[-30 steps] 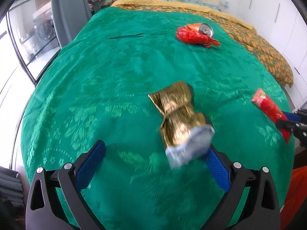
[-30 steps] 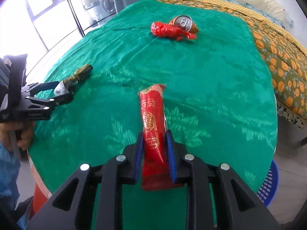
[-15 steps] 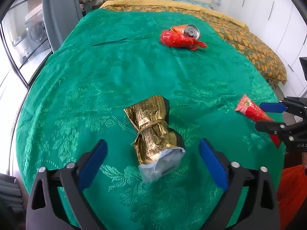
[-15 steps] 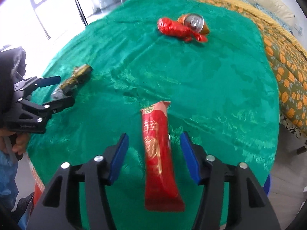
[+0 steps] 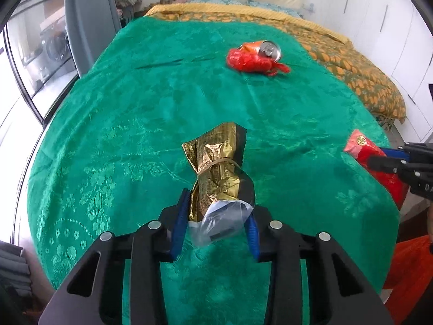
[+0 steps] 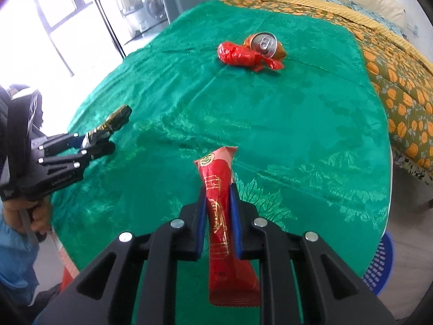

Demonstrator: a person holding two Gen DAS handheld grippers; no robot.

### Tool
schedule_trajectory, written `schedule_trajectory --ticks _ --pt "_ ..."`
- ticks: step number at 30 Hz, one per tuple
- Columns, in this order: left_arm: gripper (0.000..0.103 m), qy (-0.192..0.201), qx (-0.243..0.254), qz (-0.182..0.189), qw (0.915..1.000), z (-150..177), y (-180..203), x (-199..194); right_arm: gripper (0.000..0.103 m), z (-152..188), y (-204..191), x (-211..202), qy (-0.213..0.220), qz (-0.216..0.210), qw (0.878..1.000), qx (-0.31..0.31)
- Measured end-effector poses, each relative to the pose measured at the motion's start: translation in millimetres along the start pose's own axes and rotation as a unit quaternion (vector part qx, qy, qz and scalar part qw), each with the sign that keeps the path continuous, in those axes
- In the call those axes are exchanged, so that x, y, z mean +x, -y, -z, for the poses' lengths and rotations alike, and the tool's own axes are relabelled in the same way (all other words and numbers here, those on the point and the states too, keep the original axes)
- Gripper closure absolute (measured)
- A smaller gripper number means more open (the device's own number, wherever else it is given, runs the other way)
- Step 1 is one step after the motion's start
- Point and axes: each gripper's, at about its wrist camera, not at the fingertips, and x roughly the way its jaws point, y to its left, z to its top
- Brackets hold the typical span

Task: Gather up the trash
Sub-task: 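Lift gold foil wrapper and red tube wrapper off the bed with both tools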

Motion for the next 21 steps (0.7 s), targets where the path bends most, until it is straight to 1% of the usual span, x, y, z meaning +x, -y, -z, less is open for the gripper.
schedule_trajectory --ticks 8,12,16,21 --pt "0.067 0.009 0.005 0.035 0.9993 4 30 -15 0.088 4 6 -15 0.032 -0.031 0.998 0.036" --pt "0.067 0.014 0.013 0.055 0.9983 3 54 -20 0.088 7 13 -22 0.045 -0.042 0.997 0.05" --pt "0.067 0.02 0.02 0.075 0.9968 -1 79 -21 0.088 13 28 -29 0.062 -0.05 0.994 0.074" --pt "0.067 0.011 0.042 0.095 0.9946 -5 119 -10 0.088 22 55 -42 0.078 -0.055 0.99 0.102"
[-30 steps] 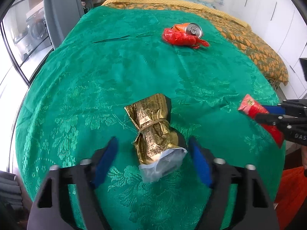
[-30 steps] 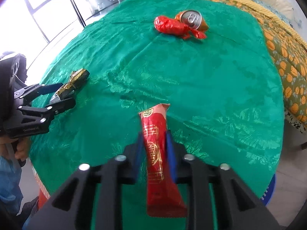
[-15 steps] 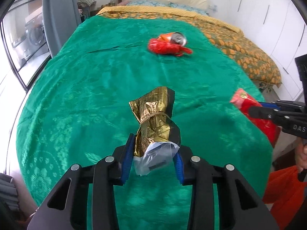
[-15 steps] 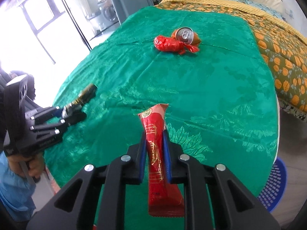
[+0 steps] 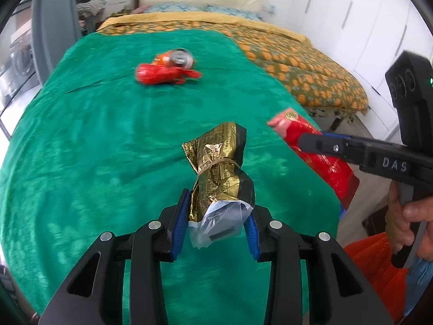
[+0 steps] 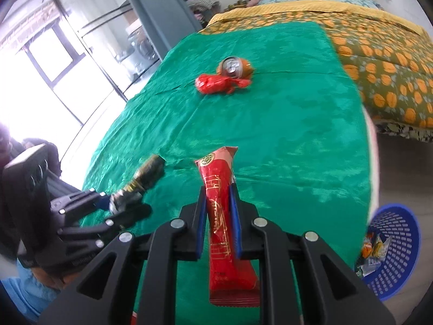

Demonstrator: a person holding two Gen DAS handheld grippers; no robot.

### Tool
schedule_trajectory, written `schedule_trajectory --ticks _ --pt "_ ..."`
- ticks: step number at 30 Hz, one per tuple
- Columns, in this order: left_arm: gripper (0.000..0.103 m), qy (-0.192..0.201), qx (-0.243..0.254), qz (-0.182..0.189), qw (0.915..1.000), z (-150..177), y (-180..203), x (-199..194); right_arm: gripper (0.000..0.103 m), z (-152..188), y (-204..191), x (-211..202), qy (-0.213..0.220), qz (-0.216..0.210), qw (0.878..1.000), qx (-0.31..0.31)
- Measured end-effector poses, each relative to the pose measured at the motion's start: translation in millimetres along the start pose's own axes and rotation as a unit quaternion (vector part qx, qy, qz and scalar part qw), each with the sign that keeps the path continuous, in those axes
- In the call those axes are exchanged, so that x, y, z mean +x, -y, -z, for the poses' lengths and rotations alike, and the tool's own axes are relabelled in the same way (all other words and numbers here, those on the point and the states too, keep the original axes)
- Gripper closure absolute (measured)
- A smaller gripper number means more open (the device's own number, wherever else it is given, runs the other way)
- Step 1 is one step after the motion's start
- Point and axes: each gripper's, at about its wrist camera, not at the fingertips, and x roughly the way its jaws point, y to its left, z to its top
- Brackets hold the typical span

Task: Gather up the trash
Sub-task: 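Lift gold foil wrapper and red tube wrapper off the bed with both tools, then carry both wrappers over the blue wastebasket and open both tools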

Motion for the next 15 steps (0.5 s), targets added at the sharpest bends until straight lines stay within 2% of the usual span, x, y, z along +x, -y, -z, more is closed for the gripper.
schedule_trajectory --ticks 6,15 --pt "0.067 -0.011 0.034 0.031 0.9989 -13 55 21 0.088 3 52 -29 0.018 0.018 0.999 0.035" --pt "0.066 -0.034 0.089 0.102 0.9902 -33 165 63 0.088 30 182 -84 0.029 0.131 0.987 0.093"
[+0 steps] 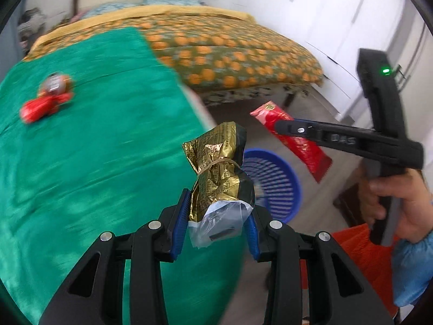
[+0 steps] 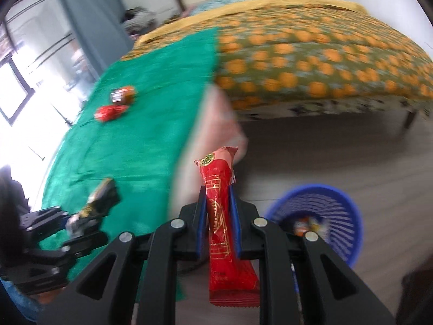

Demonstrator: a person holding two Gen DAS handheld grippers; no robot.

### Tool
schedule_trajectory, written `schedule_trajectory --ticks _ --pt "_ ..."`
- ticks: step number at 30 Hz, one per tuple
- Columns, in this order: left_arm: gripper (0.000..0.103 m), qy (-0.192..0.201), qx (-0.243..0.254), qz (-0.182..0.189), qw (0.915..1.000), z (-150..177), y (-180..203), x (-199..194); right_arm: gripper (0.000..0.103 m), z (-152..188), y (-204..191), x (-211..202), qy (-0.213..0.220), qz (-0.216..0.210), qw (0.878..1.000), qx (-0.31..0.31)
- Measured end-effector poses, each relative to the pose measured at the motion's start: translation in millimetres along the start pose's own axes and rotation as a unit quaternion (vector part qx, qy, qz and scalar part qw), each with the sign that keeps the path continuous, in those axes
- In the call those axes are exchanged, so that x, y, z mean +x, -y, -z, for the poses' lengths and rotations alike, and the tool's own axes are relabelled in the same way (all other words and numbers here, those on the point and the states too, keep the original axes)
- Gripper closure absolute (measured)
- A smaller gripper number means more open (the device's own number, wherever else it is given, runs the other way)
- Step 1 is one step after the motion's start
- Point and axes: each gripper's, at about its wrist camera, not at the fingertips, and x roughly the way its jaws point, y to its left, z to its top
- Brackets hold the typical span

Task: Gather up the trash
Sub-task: 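Carry both wrappers over the blue wastebasket and open both tools, then move both tools back over the bed toward the red bag and can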

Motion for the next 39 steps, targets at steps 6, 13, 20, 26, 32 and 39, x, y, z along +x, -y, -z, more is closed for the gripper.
schedule_trajectory --ticks 6,13,20,26,32,39 --pt "0.066 -0.03 0.018 0.032 0.9989 -19 61 65 0.088 15 78 10 -0.001 0.043 0.998 0.037" --pt "0.066 -0.067 0.037 0.036 0.9964 -26 107 140 0.088 33 147 23 -0.016 0.048 0.994 0.095" --pt "0.042 -0.082 0.047 0.027 0.9951 -28 127 205 0.076 37 189 33 -0.014 0.03 0.989 0.143" --pt "0.031 -0.083 0.047 0.009 0.9954 -32 125 209 0.059 39 213 32 -0.011 0.044 0.982 0.181" --pt "0.017 -0.028 0.065 0.026 0.9972 -22 116 119 0.025 36 191 11 0.024 0.086 0.983 0.163" --pt "0.012 0.012 0.05 0.006 0.9987 16 48 12 0.016 38 91 10 0.041 0.1 0.994 0.034"
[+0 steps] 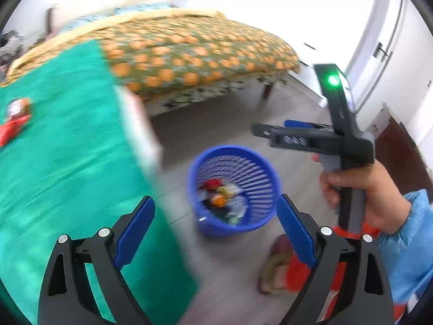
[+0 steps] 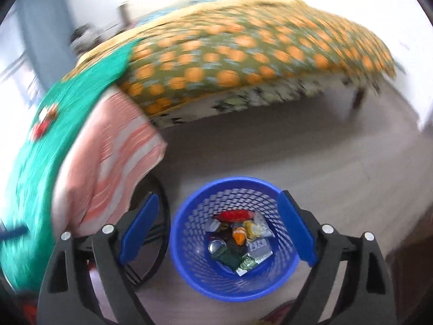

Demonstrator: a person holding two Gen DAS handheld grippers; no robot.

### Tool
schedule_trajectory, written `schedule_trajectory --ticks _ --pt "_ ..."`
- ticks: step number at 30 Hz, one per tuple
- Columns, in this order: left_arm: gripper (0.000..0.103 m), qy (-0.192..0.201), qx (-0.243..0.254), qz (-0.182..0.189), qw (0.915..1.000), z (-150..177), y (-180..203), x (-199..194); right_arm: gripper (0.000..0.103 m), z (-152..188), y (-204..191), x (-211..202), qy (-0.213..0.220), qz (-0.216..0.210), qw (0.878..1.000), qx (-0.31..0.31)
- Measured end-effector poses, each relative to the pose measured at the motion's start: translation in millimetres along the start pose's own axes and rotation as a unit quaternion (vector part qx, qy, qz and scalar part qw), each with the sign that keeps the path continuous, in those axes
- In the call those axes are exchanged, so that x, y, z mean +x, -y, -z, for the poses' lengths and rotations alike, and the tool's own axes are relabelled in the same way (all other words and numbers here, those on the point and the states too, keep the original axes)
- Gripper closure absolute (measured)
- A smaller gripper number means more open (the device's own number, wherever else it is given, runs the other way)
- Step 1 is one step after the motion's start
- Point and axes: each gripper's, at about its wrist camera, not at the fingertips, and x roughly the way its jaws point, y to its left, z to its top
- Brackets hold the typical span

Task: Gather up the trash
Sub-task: 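Move both tools back over the bed toward the red bag and can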

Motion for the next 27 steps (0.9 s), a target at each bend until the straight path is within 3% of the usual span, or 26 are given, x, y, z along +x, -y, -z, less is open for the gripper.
schedule_trajectory --ticks 5,6,9,13,17,23,27 --pt "0.009 0.005 -0.022 -0.079 0.9966 33 -90 -50 0.016 12 -107 -19 0.018 -0.052 0.994 -0.098" --pt "0.009 0.0 -0.028 -0.108 0.9938 39 -116 -57 0.016 13 -127 -22 0.02 -0.065 0.991 -0.112" --pt "0.009 0.001 -0.055 -0.147 0.9876 44 -168 -69 0.015 11 -195 -25 0.018 -0.113 0.982 -0.153" --pt "0.009 0.017 -0.143 -0.186 0.9721 28 -237 -79 0.015 2 -280 -1 0.001 -0.147 0.971 -0.19" --pt "0.009 0.051 -0.21 -0.199 0.9558 -5 -282 -72 0.015 3 -321 26 -0.02 -0.156 0.966 -0.206" --pt "0.009 0.082 -0.247 -0.231 0.9374 -72 -312 -35 0.014 14 -339 39 -0.03 -0.144 0.963 -0.227" --pt "0.009 0.083 -0.262 -0.259 0.926 -97 -323 -12 0.014 16 -344 39 -0.028 -0.132 0.962 -0.236"
